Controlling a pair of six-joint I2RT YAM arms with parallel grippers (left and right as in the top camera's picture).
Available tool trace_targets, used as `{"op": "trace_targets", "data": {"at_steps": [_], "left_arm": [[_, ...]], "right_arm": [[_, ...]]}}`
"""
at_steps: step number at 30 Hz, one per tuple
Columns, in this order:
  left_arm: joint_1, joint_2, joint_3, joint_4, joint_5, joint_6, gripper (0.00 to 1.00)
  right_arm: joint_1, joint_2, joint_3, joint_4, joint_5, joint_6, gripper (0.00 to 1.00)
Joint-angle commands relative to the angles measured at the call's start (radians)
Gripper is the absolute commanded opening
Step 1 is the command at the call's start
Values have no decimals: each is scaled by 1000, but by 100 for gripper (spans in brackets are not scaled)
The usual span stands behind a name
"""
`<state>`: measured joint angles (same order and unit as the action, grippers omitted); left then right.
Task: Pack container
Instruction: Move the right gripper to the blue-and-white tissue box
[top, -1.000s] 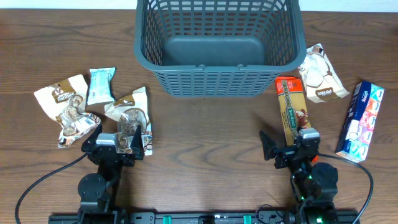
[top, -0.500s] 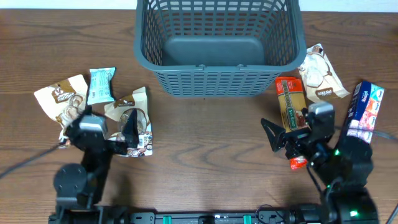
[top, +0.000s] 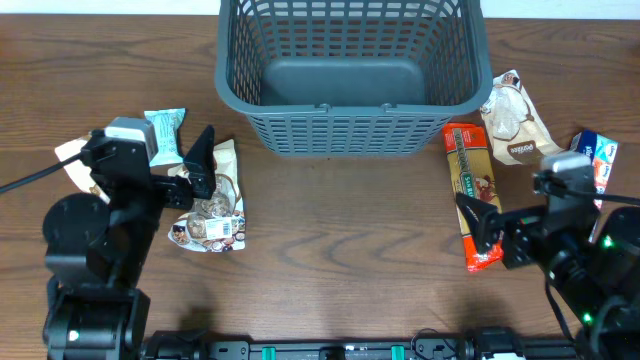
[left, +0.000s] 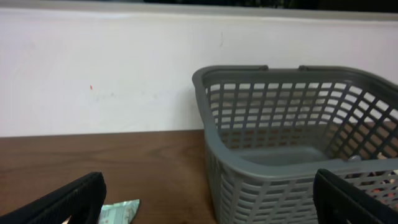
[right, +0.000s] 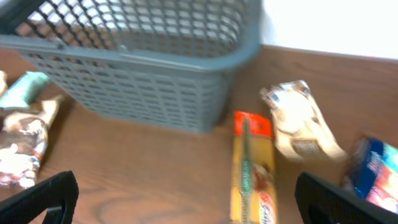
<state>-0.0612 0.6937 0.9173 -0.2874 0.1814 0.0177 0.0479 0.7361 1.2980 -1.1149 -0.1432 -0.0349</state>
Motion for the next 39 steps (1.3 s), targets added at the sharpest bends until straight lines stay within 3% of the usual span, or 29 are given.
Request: {"op": "trace_targets", "data": {"at_steps": [1, 9, 15, 25, 30, 39], "left_arm": [[-4, -14, 22, -23, 14, -14, 99], [-4, -15, 22, -168, 13, 80, 99], [-3, -14, 22, -192, 8, 105, 99], [-3, -14, 22, -239, -93, 106, 99], [-3, -14, 22, -247, -98, 121, 99], [-3, -14, 22, -261, -115, 121, 99]], "right_arm": [[-8, 27, 82, -77, 95, -19, 99], [-8, 60, 198, -303, 224, 90, 99], [-8, 97, 251, -418, 321, 232, 99], [-42, 153, 292, -584, 333, 334, 99], [-63, 153, 305, -569, 300, 326, 99], [-136, 200, 306, -365, 429, 275, 99]]}}
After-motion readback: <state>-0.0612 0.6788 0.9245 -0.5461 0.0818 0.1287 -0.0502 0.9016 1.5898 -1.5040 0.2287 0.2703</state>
